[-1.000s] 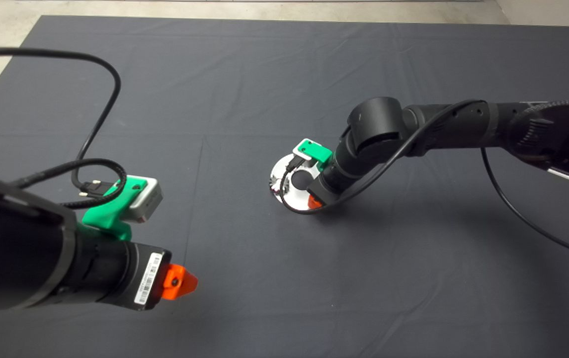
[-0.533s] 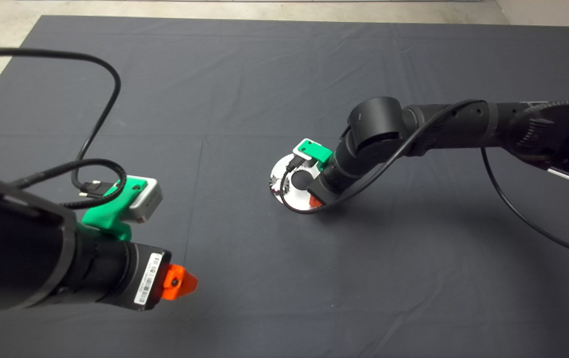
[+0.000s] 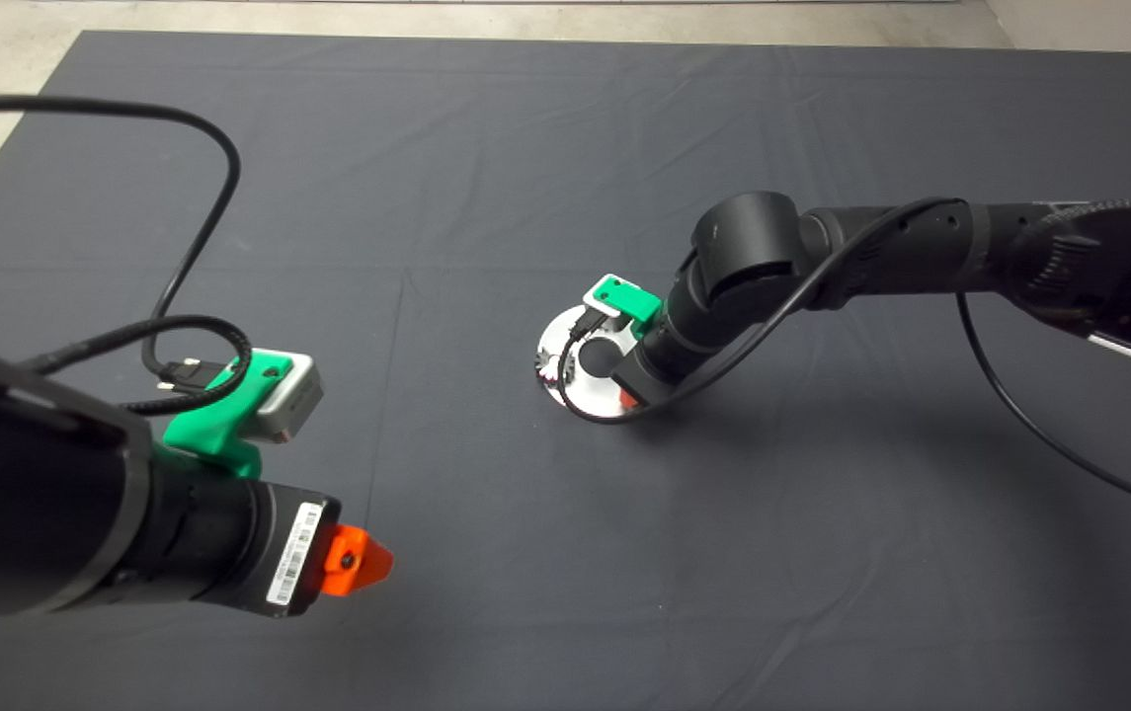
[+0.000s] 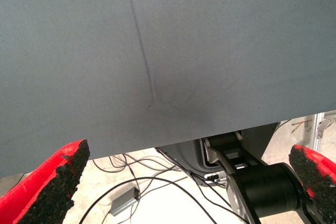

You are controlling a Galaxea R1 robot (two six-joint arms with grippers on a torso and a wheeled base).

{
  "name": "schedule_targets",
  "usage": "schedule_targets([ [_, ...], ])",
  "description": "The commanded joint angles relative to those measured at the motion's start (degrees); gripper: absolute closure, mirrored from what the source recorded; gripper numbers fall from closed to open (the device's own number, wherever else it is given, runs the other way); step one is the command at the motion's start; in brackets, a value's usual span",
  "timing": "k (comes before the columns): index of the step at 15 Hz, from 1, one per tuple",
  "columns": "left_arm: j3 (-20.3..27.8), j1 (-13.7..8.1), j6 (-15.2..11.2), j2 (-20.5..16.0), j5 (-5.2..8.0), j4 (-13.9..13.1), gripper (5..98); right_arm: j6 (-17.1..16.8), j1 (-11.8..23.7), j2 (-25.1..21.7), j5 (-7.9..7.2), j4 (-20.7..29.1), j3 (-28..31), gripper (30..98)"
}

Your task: Remove an incorrectly installed larger gear and replace it with the correct smaller gear

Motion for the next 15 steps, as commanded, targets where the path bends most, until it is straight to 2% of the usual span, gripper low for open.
schedule_targets([
  [1, 1.24, -0.85, 0.14, -0.01, 0.14, -1.02, 5.9, -0.21, 1.01, -0.01, -0.15, -1.58, 0.40, 73.4],
  [2, 1.24, -0.85, 0.14, 0.02, 0.14, -1.02, 5.9, -0.21, 1.09, -0.10, -0.10, -1.58, 0.23, 76.5],
  [15, 1.24, -0.76, 0.46, -0.10, 0.32, -1.02, 5.9, -0.03, 2.67, -0.07, -0.06, -1.23, 0.03, 77.9],
])
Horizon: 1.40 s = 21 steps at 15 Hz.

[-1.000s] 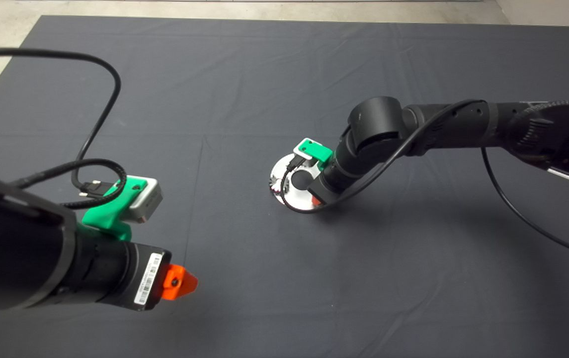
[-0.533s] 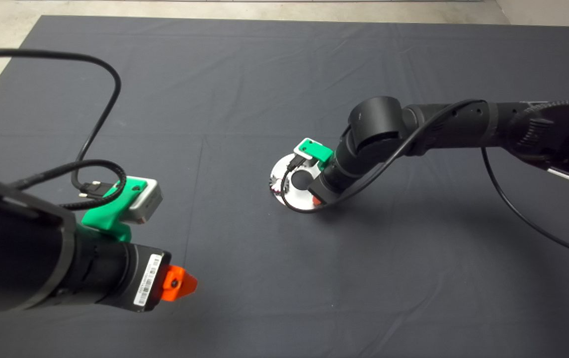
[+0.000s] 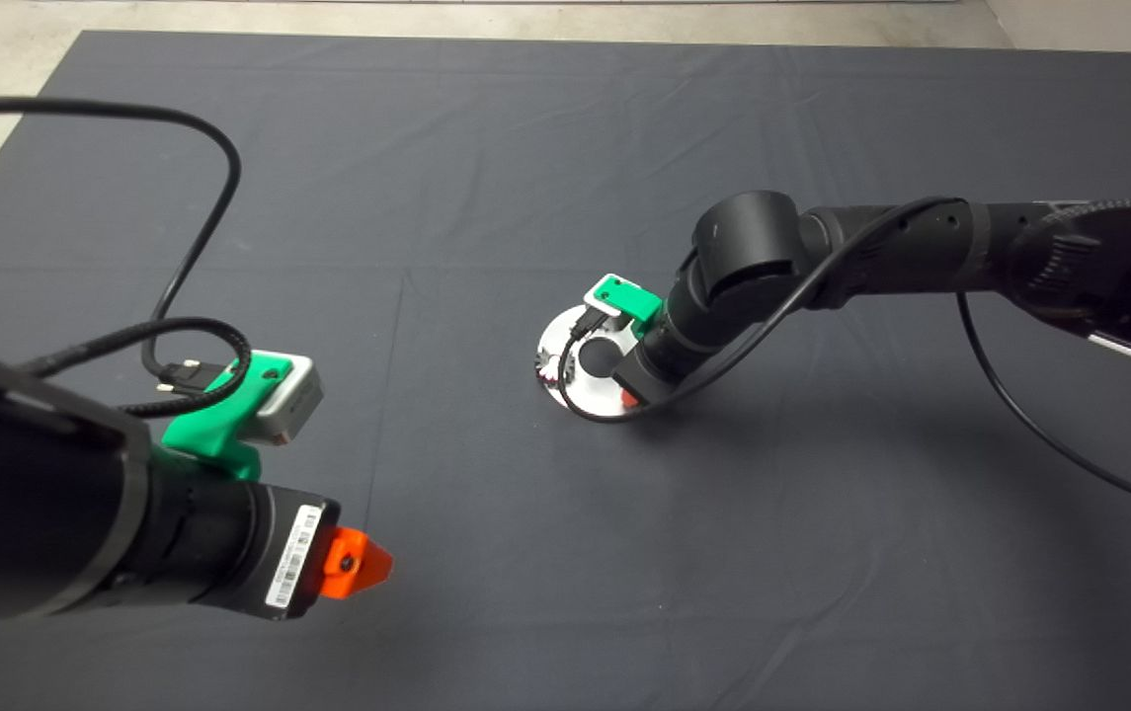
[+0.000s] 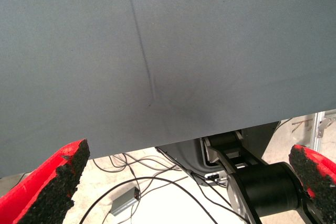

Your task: Remove an incorrectly installed larger gear and replace it with the correct smaller gear

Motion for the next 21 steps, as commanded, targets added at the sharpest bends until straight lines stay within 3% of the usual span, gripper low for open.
schedule_targets([
  [1, 1.07, -0.76, 0.58, -0.10, 0.23, -0.97, 5.9, 0.32, 2.98, -0.19, 0.02, -1.16, 0.34, 78.0],
  [5, 1.07, -0.76, 0.58, -0.10, 0.14, -1.06, 5.9, 0.41, 7.62, -0.37, 0.02, 1.96, 0.78, 78.1],
  [9, 1.07, -0.76, 0.58, -0.10, 0.15, -1.15, 5.9, 0.58, 9.71, -3.79, 0.02, 4.90, 5.78, 78.1],
  [14, 1.07, -0.76, 0.49, -0.01, 0.14, -1.15, 5.9, 1.02, 9.27, -16.52, 0.11, 5.25, 17.46, 78.1],
  [17, 1.07, -0.76, 0.40, -0.01, 0.14, -1.23, 5.9, 2.87, 6.28, -23.51, 0.11, 5.08, 26.07, 78.1],
  [21, 1.16, -0.67, 0.40, -0.01, 0.14, -2.02, 5.9, 4.72, 4.70, -26.56, 0.11, 4.55, 27.50, 78.1],
])
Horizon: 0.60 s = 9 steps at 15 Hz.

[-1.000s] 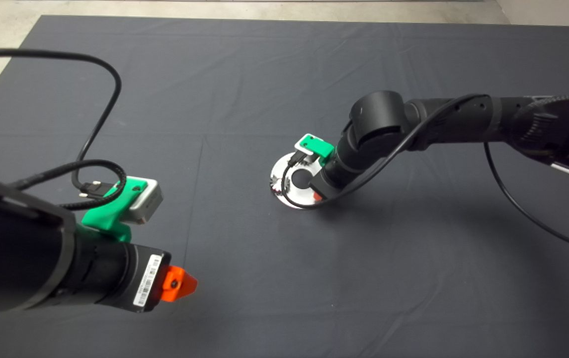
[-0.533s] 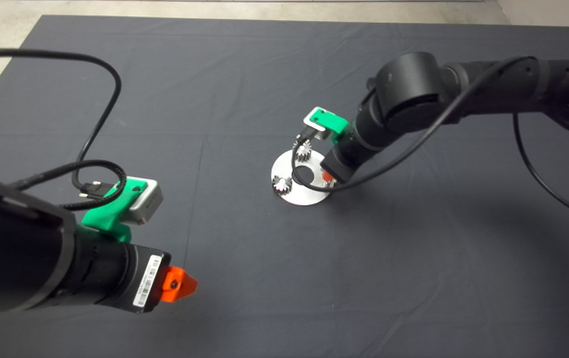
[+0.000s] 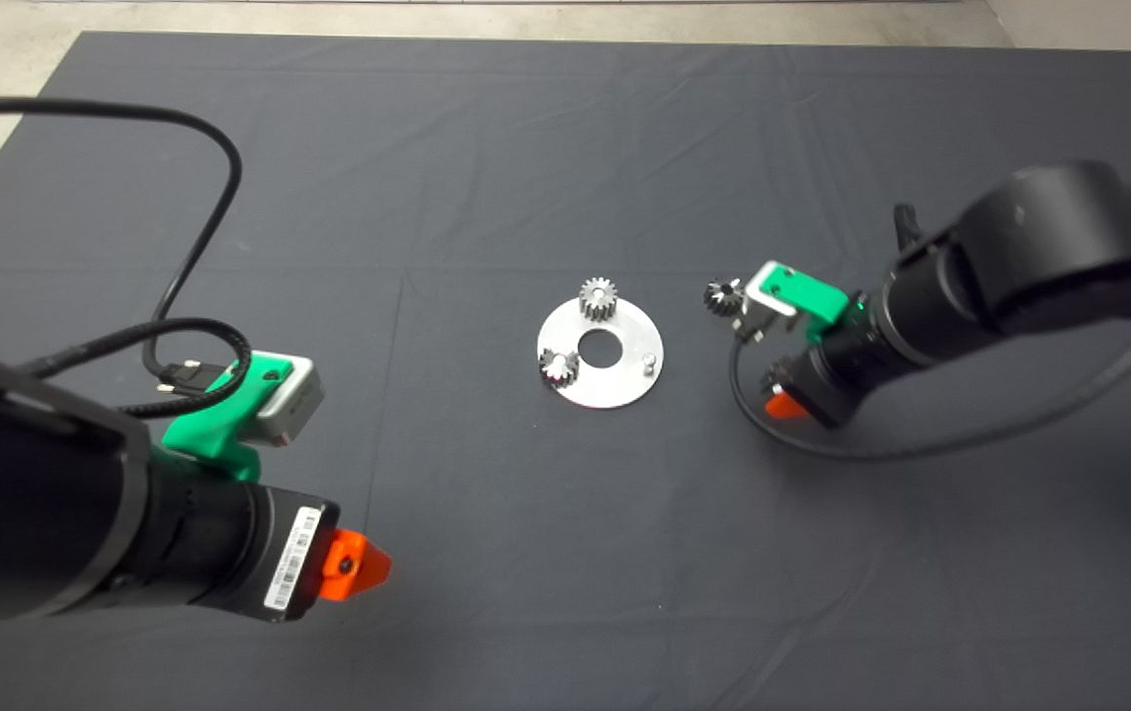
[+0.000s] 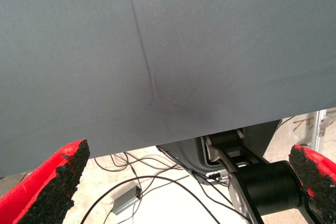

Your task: Remove an incorrectly installed larger gear and replace it with the correct smaller gear

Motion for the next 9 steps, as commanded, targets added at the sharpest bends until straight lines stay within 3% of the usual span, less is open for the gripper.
schedule_targets([
  [1, 1.16, -0.67, 0.07, -0.01, 0.12, -1.59, 5.9, 0.86, -0.60, -1.47, -0.11, -1.14, 0.85, 78.1],
  [5, 1.16, -0.67, 0.07, 0.06, 0.12, -1.67, 5.9, 1.79, -4.85, -1.82, -0.11, -7.75, 0.85, 78.1],
  [9, 1.16, -0.67, -0.02, -0.01, 0.12, -2.29, 5.9, 1.81, -4.96, -1.99, -0.11, -9.63, 0.67, 78.1],
])
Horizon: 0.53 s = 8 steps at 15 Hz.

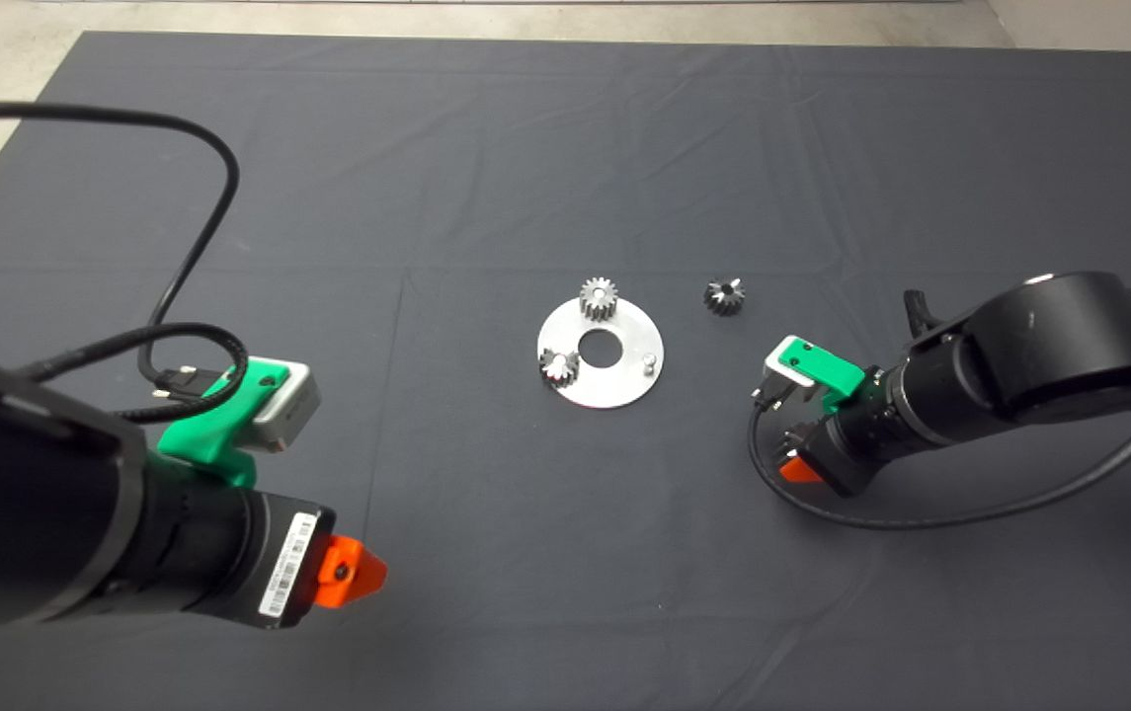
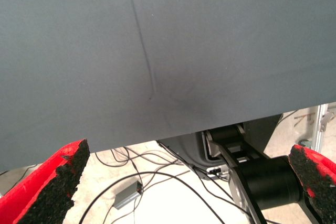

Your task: Remove an incorrectly installed larger gear and replace it with the correct smaller gear

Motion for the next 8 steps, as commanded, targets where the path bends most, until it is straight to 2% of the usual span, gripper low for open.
schedule_targets([
  [1, 1.08, -0.67, 0.00, 0.00, 0.12, -1.24, 5.9, 0.47, 1.30, -0.36, 0.43, -2.53, 0.31, 78.1],
  [8, 1.08, -0.67, -0.09, -0.04, 0.12, -1.24, 5.9, 0.35, 1.38, -0.18, 0.55, -2.61, -0.22, 77.3],
])
